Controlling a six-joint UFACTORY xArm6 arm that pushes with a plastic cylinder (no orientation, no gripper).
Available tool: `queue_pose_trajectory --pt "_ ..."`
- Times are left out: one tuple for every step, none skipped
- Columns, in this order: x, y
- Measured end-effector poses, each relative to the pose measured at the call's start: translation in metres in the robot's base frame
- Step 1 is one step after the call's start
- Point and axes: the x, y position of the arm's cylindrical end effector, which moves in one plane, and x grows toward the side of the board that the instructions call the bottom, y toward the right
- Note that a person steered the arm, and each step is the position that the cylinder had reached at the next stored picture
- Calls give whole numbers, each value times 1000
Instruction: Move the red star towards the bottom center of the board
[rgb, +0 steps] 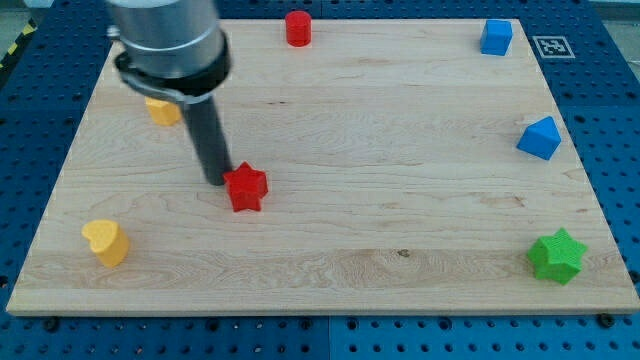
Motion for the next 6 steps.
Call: queue_pose_trajectory --pt "9 37" --pt "18 56" --pt "17 47" --pt "22 25" --pt "48 24" --pt "58 24"
